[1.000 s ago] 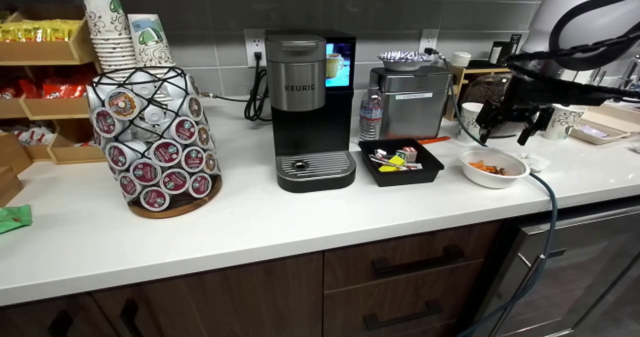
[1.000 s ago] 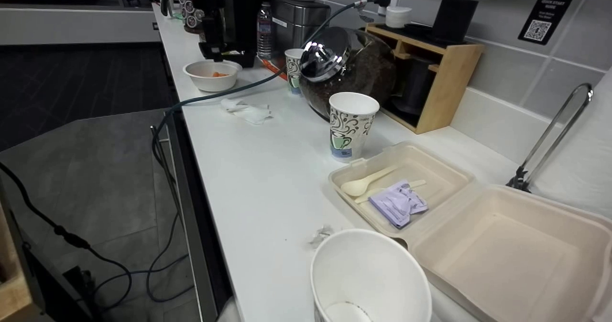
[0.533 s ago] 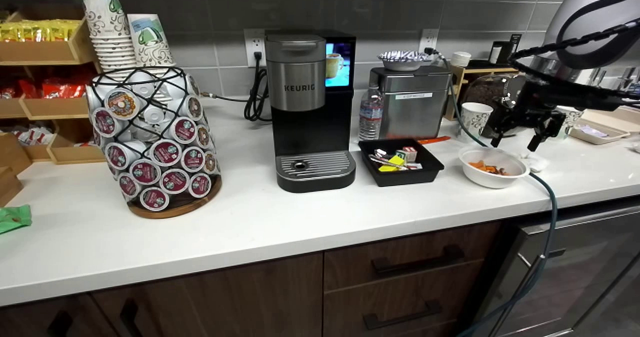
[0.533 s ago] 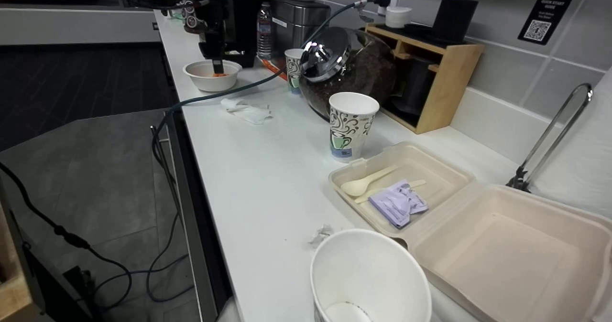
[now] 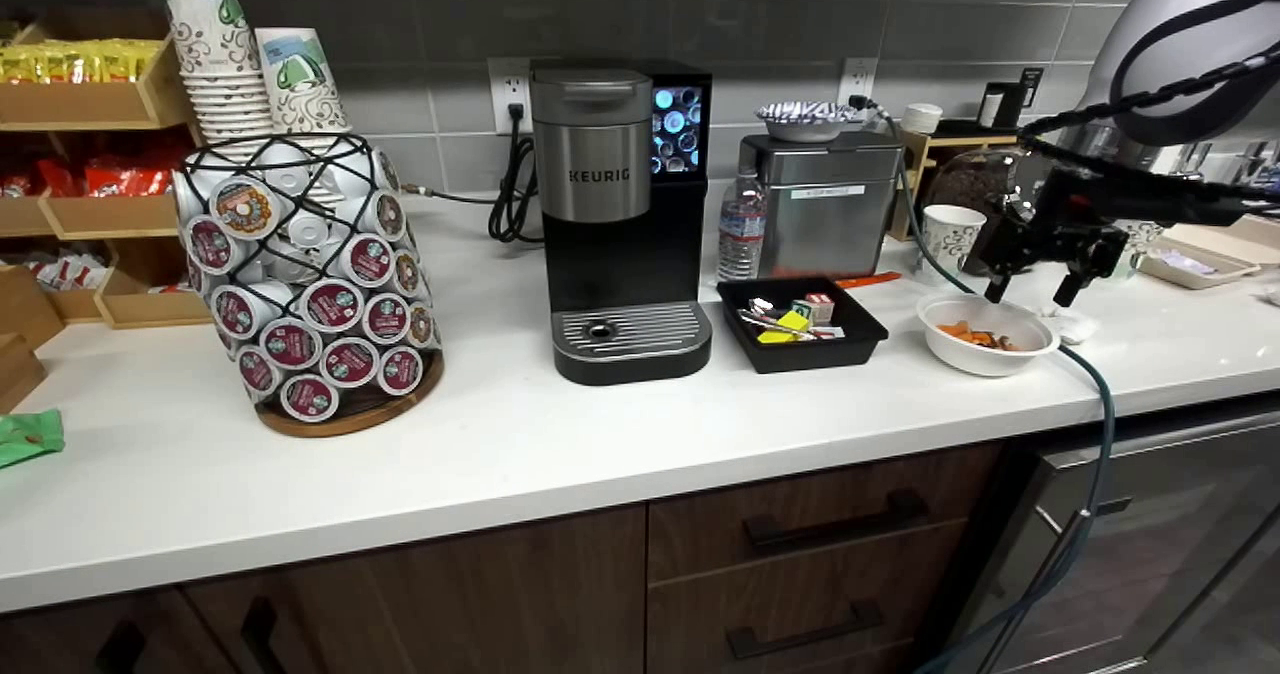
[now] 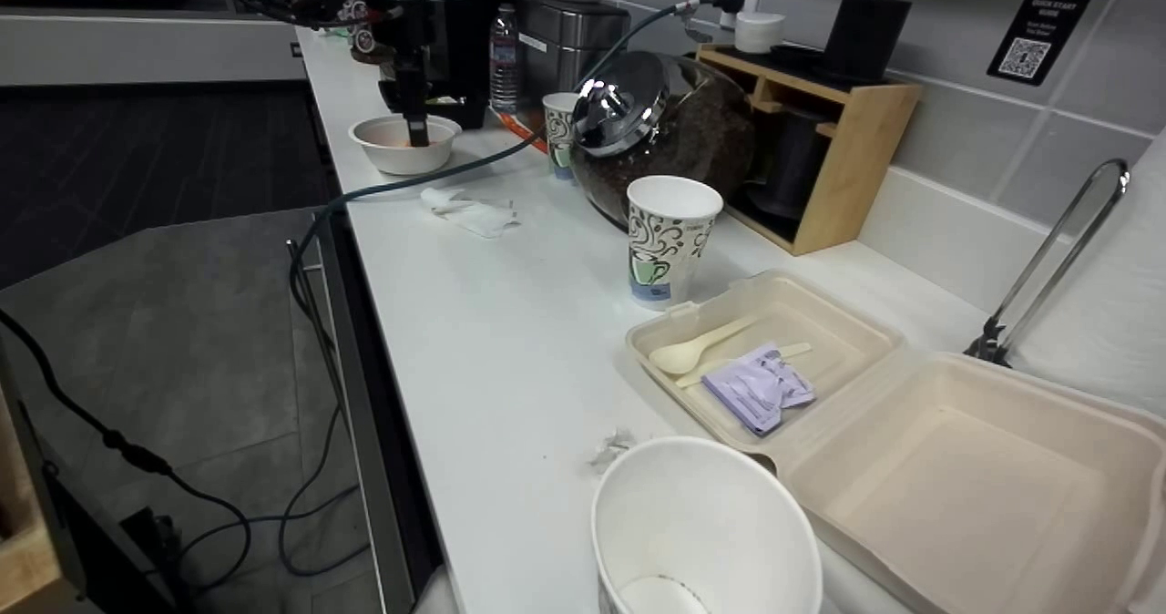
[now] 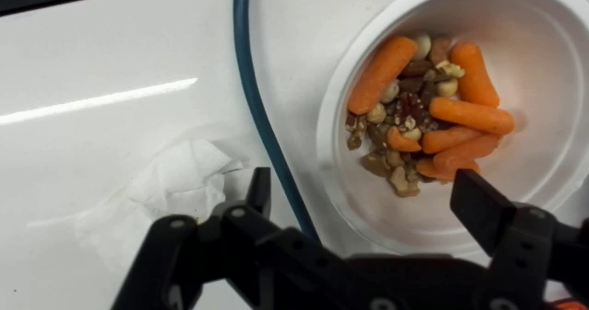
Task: Move the black box backwards then put the white bowl on the coffeemaker.
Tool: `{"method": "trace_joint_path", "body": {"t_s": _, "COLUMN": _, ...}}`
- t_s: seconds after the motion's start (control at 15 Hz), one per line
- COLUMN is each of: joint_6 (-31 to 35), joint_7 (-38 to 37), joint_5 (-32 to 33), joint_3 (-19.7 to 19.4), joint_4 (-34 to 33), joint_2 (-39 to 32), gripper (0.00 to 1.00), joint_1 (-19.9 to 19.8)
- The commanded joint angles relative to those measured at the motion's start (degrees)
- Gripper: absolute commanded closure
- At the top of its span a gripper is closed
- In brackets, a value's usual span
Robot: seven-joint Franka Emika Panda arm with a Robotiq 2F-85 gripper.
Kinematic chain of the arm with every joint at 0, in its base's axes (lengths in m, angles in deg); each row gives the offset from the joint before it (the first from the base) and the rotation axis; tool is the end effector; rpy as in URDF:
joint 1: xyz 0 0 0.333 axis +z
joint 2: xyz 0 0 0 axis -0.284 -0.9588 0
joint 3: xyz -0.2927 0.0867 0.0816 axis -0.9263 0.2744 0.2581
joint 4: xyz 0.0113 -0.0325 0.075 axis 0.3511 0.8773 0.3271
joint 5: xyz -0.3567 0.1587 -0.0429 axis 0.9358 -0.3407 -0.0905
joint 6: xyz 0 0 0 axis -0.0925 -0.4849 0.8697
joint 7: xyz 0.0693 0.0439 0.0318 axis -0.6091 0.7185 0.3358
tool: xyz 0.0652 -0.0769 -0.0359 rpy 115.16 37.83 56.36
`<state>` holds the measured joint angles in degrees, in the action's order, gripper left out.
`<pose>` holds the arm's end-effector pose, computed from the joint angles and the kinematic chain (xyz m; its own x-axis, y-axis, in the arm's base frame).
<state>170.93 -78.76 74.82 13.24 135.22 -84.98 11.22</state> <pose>0.5497 -0.1141 0.3177 0.8550 -0.5160 0.0525 -0.5130 -0.8562 -0.0609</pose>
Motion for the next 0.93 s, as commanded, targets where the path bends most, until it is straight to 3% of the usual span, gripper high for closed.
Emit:
{"method": "trace_joint_path", "body": {"t_s": 0.0, "joint_6": 1.04, "joint_7": 11.65, "joint_5": -5.42, "joint_3": 1.21, "joint_4": 1.25, "joint_2": -0.97, "gripper": 0.00, "joint_1": -1.98}}
{"method": "trace_joint_path", "body": {"t_s": 0.07, "joint_6": 0.78, "joint_7": 14.98, "joint_5": -7.66, "joint_3": 1.62, "joint_4": 1.11, "joint_2": -1.39, "gripper": 0.00, "joint_1": -2.56}}
{"method": "trace_joint_path", "body": {"t_s": 0.13, "joint_6": 0.49, "joint_7": 18.27, "joint_5": -10.39, "joint_3": 2.11, "joint_4": 0.81, "joint_2": -1.92, "gripper": 0.09, "joint_1": -3.16}}
{"method": "trace_joint_path", "body": {"t_s": 0.2, "joint_6": 0.19, "joint_7": 21.13, "joint_5": -12.66, "joint_3": 2.55, "joint_4": 0.48, "joint_2": -2.36, "gripper": 0.26, "joint_1": -3.64}}
{"method": "trace_joint_path", "body": {"t_s": 0.47, "joint_6": -1.13, "joint_7": 27.74, "joint_5": -16.77, "joint_3": 3.05, "joint_4": -0.38, "joint_2": -3.47, "gripper": 0.58, "joint_1": -5.01}}
{"method": "trace_joint_path", "body": {"t_s": 0.8, "joint_6": -1.69, "joint_7": 27.29, "joint_5": -15.84, "joint_3": 2.52, "joint_4": -0.98, "joint_2": -2.74, "gripper": 0.96, "joint_1": -5.26}}
{"method": "trace_joint_path", "body": {"t_s": 0.87, "joint_6": -1.93, "joint_7": 25.84, "joint_5": -15.31, "joint_3": 2.47, "joint_4": -0.99, "joint_2": -1.96, "gripper": 0.99, "joint_1": -4.87}}
